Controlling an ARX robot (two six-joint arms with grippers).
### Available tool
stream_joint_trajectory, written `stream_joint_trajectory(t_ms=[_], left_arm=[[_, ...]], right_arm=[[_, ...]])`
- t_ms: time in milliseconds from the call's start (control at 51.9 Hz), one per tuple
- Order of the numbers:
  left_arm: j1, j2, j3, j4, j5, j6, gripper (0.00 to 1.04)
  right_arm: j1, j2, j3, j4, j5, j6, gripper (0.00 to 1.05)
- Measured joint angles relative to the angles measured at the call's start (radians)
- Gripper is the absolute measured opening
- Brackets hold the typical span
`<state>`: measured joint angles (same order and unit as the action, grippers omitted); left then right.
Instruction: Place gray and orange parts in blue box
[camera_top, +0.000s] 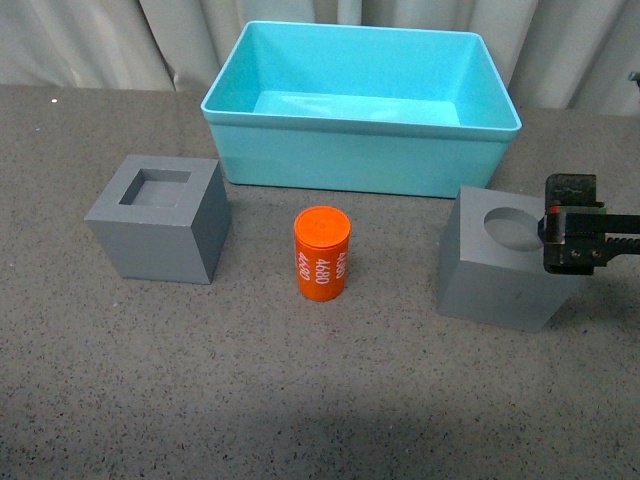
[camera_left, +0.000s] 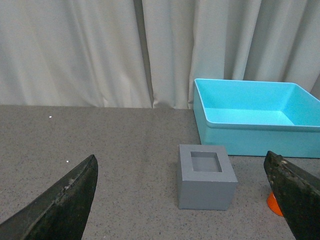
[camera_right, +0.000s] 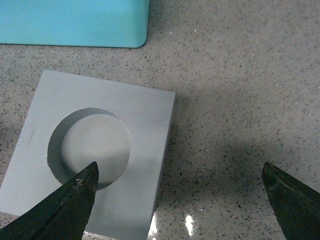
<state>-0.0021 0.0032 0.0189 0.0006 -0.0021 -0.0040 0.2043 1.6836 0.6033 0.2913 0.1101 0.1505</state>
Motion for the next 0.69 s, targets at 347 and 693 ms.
stream_joint_trajectory(t_ms=[347, 693], left_arm=[[0.0, 0.0, 0.0, 0.0, 0.0, 0.0, 0.98], [0.0, 0.0, 0.0, 0.0, 0.0, 0.0, 0.98]], right_arm=[[0.012, 0.148, 0.122, -0.066, 0.004, 0.116, 0.72], [0.014, 0.159, 0.162, -0.134, -0.008, 0.173, 0.2]])
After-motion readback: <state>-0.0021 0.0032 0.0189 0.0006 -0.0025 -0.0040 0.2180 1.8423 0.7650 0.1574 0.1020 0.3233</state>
